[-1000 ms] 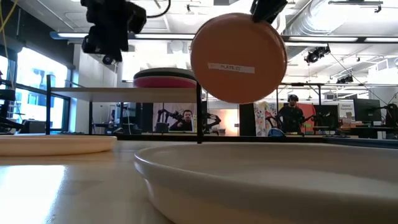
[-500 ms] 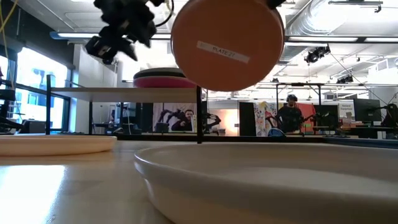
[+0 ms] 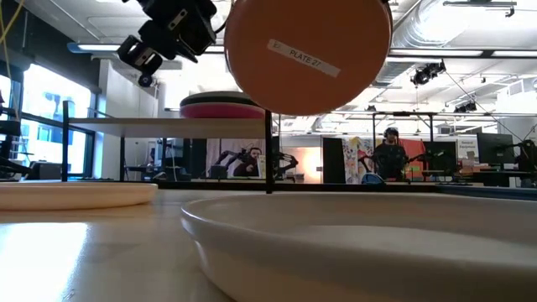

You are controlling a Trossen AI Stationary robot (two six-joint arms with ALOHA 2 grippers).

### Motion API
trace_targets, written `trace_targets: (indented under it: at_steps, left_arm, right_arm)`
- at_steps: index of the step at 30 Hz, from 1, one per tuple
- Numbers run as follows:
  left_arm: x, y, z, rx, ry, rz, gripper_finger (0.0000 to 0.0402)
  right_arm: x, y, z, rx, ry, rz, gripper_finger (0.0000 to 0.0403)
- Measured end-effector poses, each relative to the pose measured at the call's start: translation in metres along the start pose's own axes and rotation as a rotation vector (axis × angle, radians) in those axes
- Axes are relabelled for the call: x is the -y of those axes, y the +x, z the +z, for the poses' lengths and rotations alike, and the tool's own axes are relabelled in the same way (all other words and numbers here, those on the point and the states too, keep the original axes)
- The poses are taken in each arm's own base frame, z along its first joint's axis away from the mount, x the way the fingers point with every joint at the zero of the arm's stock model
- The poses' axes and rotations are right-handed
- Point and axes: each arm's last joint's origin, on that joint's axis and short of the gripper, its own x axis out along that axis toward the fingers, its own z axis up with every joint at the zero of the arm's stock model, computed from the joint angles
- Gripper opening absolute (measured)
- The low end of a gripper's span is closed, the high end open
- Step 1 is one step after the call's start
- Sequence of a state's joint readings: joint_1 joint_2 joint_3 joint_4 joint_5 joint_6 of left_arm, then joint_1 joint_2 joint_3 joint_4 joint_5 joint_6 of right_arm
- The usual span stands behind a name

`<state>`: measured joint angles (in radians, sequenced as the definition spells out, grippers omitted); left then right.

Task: Place and stack plates onto a shelf
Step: Put the orange plate on the shelf

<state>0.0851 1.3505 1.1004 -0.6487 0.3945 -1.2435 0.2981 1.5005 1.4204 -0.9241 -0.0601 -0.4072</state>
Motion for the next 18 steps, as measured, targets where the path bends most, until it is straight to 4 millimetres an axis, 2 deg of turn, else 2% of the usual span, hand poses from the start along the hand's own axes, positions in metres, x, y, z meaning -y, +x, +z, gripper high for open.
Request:
trace_targets:
  at_steps: [5, 13, 18]
  left_arm:
    - [0.001, 0.0, -0.002, -0.036, -0.023, -0.013, 0.0136]
    - [0.008, 0.007, -0.004, -0.042, -0.012, -0.061, 0.0135]
    - [0.007, 0.02, -0.003, -0.059, -0.018, -0.034, 0.0135]
  right_arm:
    - [0.0, 0.002, 0.002, 0.01, -0.035, -0.003, 0.0]
    - [-0.003, 0.019, 0.005, -0.023, -0.06, 0.017, 0.0]
    - [-0.002, 0.02, 0.006, -0.012, -0.06, 0.007, 0.0]
